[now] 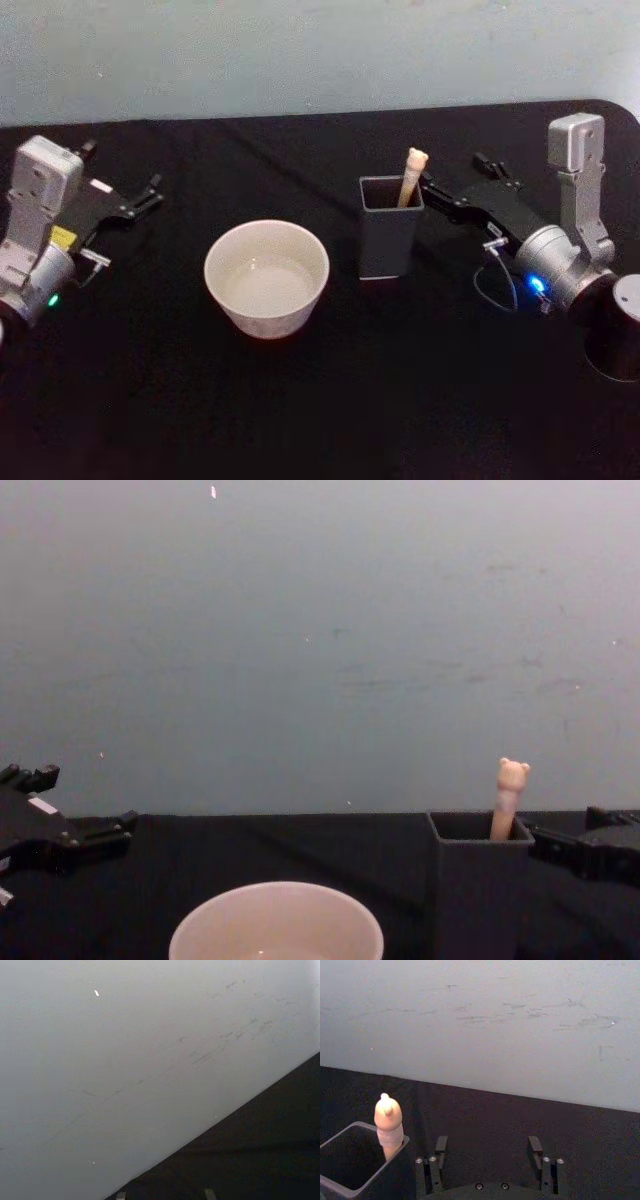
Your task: Pick up the stirring spoon with one hand, stir inside the cup, then place it back in its original position.
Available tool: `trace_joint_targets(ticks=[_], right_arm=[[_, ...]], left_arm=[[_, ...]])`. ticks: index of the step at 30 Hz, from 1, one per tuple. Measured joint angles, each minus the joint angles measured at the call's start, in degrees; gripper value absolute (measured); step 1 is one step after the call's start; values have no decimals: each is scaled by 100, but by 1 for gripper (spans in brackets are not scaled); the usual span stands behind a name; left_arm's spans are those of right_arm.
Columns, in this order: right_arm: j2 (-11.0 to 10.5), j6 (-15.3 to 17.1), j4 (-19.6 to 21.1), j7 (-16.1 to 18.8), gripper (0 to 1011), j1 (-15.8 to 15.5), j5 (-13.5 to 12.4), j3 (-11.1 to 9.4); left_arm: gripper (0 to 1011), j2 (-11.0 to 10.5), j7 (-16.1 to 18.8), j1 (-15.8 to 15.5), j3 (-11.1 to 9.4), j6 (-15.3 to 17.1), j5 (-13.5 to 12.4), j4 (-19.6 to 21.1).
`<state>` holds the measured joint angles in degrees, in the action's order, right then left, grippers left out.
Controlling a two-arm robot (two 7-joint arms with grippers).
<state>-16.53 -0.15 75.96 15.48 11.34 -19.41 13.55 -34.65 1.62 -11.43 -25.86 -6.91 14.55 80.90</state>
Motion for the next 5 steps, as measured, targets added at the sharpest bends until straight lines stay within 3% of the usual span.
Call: trace_joint_targets(ticks=[5], right_arm=[[0, 0, 0, 0, 1000, 0, 0, 0]], left_arm=[[1001, 0, 0, 0, 0, 0, 0, 0]])
